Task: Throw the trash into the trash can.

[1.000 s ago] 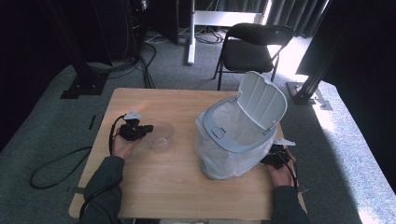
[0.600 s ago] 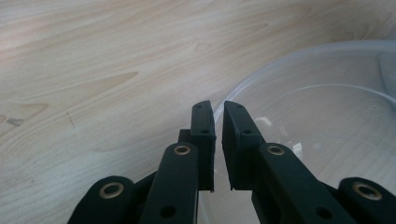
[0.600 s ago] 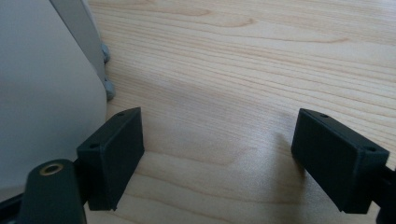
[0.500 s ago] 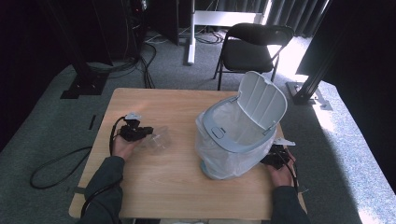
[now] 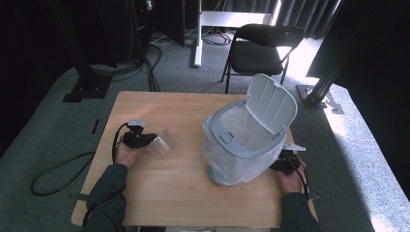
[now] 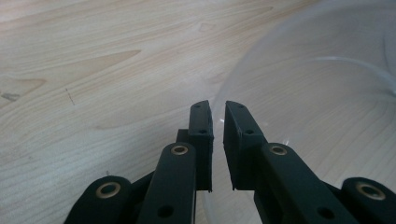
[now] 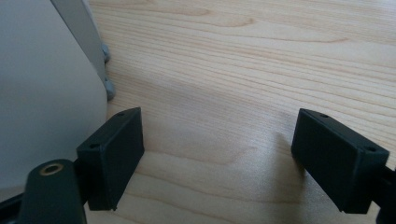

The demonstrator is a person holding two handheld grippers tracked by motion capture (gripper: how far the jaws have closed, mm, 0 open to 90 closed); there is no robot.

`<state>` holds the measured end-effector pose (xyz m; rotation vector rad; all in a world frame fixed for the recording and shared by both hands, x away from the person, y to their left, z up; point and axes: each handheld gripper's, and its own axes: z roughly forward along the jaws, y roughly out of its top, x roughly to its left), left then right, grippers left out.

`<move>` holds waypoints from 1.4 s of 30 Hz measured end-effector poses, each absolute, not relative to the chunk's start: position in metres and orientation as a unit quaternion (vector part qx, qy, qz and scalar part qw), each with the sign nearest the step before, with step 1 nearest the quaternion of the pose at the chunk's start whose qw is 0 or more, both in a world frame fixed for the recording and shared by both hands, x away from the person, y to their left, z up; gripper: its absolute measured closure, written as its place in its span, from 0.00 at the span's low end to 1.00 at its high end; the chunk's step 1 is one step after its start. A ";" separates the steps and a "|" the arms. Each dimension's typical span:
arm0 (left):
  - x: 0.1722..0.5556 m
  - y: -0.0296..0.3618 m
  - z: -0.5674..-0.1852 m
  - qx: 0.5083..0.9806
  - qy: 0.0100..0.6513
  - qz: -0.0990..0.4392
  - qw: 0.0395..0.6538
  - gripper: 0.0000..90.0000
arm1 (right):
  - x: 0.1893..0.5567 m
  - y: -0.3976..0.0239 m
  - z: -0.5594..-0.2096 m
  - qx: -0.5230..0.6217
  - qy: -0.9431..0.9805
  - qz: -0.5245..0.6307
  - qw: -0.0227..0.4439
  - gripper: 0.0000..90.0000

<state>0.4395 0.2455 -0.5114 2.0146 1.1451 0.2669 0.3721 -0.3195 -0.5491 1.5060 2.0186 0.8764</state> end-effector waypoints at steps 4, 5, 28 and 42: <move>0.438 0.248 -0.511 0.792 0.450 0.104 0.400 0.90 | 0.372 -0.320 -0.549 0.549 0.736 0.319 0.235 0.18; 0.438 0.249 -0.510 0.790 0.451 0.106 0.401 0.90 | 0.372 -0.320 -0.549 0.549 0.736 0.319 0.235 0.18; 0.429 0.228 -0.466 0.798 0.372 0.100 0.463 0.71 | 0.372 -0.320 -0.549 0.549 0.736 0.319 0.235 0.18; 0.434 0.209 -0.469 0.824 0.368 0.132 0.410 0.92 | 0.372 -0.319 -0.549 0.549 0.736 0.319 0.235 0.18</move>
